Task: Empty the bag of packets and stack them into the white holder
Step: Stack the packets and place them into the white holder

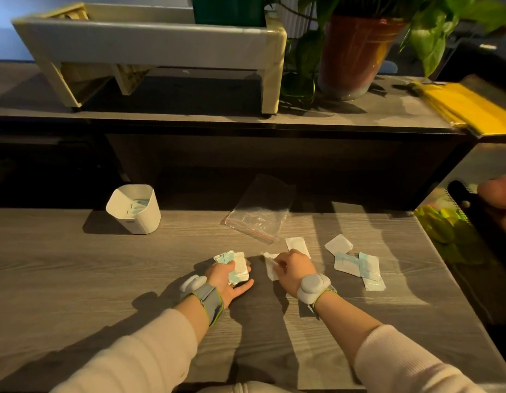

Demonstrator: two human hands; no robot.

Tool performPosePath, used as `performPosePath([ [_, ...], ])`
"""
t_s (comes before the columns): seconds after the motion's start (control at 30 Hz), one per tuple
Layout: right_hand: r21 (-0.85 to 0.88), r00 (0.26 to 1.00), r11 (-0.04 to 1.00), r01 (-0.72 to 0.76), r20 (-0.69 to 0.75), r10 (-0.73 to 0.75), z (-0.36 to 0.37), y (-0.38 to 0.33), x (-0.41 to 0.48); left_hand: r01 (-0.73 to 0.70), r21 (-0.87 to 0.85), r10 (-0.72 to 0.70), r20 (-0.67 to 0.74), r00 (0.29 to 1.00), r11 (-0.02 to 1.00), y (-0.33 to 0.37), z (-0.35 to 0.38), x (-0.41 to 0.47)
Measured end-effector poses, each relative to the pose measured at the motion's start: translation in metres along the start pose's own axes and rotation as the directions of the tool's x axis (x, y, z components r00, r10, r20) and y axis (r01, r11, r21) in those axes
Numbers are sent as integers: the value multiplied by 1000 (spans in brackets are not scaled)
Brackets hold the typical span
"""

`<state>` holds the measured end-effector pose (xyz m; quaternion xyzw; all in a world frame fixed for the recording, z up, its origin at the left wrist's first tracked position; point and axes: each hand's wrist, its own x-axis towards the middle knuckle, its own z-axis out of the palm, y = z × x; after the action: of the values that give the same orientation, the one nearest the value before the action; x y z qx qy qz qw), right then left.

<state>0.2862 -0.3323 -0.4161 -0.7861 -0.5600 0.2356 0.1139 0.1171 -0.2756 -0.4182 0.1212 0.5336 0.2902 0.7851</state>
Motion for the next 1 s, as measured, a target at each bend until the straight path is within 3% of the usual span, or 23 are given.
performPosePath([
  [0.07, 134, 995, 989, -64, -64, 73, -2, -6, -3, -11, -9, 11, 8, 1000, 1000, 1, -2, -1],
  [0.13, 369, 977, 910, -187, -28, 212, -6, -14, -2, -11, -21, 11, 14, 1000, 1000, 1, -2, -2],
  [0.23, 784, 937, 531, -322, 182, 299, -12, -33, -2, 1, -73, -1, 4, 1000, 997, 3, -3, 2],
  [0.27, 825, 932, 450, -341, 236, 274, -15, -38, -5, 11, -73, -10, 18, 1000, 997, 4, -1, 0],
  [0.3, 831, 932, 431, -352, 267, 246, -16, -45, -8, 20, -67, -17, 49, 999, 998, 6, -1, -2],
  [0.43, 752, 940, 565, -340, 266, 212, -12, -61, -11, 22, 28, -26, 174, 984, 999, 16, -2, -10],
  [0.53, 647, 945, 689, -326, 231, 230, -1, -66, -8, -77, 95, 65, 124, 990, 993, 16, -7, -6],
  [0.67, 327, 932, 872, -363, 126, 340, 6, -61, -5, -135, 126, 122, 105, 987, 983, 18, -20, -3],
  [0.83, 82, 879, 875, -476, 39, 475, 23, -49, -14, -9, 67, 1, 118, 993, 998, 22, -29, -4],
  [1.0, 221, 861, 832, -508, 115, 495, 26, -49, -17, 32, 75, -40, 113, 993, 997, 19, -33, -2],
])
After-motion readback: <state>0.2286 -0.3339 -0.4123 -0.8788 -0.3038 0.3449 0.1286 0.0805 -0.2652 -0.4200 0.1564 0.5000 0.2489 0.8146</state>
